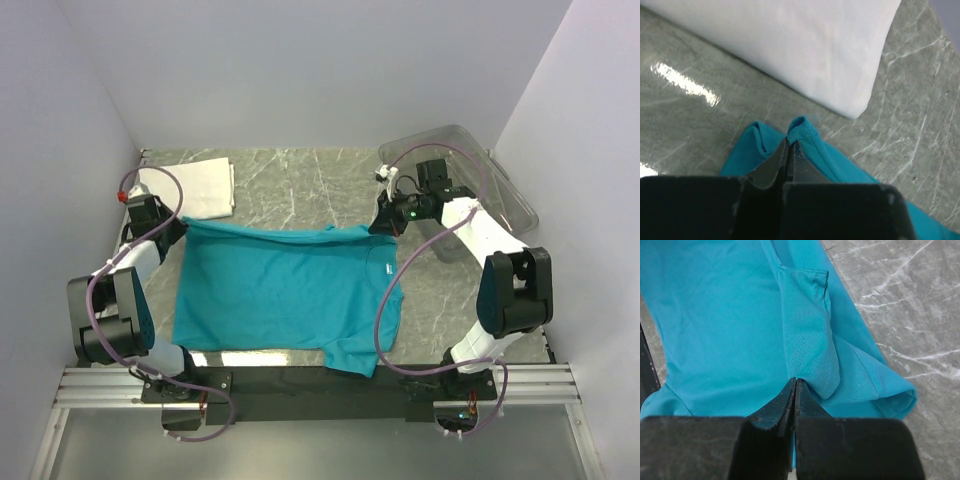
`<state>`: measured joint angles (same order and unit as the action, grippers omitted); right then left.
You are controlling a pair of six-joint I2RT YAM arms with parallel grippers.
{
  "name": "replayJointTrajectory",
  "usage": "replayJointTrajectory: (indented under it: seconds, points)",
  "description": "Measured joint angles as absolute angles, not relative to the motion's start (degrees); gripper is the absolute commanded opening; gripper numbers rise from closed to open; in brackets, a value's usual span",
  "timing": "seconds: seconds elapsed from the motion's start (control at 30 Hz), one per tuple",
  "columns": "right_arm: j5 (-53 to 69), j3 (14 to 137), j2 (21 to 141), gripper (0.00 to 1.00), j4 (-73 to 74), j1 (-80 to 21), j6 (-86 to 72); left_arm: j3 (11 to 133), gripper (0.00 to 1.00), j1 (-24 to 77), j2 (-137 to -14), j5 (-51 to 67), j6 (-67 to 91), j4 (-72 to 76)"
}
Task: Fold and stack the t-shirts
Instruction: Fold the tshirt
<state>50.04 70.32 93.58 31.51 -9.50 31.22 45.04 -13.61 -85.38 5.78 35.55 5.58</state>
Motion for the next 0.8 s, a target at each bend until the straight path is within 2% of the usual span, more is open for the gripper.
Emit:
replayJointTrajectory:
  seconds: [0.63, 0.7, 0.73, 0.77, 0.8]
  points:
    - [49.12, 66.0, 91.18, 0.0, 31.9, -9.54, 34.61, 41.45, 0.01, -13.72, -83.07, 4.91, 35.57, 3.27]
    - [48.84, 65.43, 91.15, 0.01, 32.25, -9.63, 35.62, 41.45, 0.07, -13.69, -82.96, 4.56, 35.57, 2.15]
    - [48.62, 65.17, 91.15, 0.05, 32.49, -9.72, 36.05, 41.45, 0.14, -13.72, -82.76, 4.25, 35.62, 1.19]
    - [48.23, 64.95, 91.15, 0.06, 33.06, -9.8, 36.67, 41.36, 0.26, -13.69, -82.48, 3.97, 35.7, 0.43]
    - [47.68, 64.58, 91.15, 0.08, 33.41, -9.89, 37.5, 41.21, 0.33, -13.69, -81.97, 3.57, 35.86, -0.38]
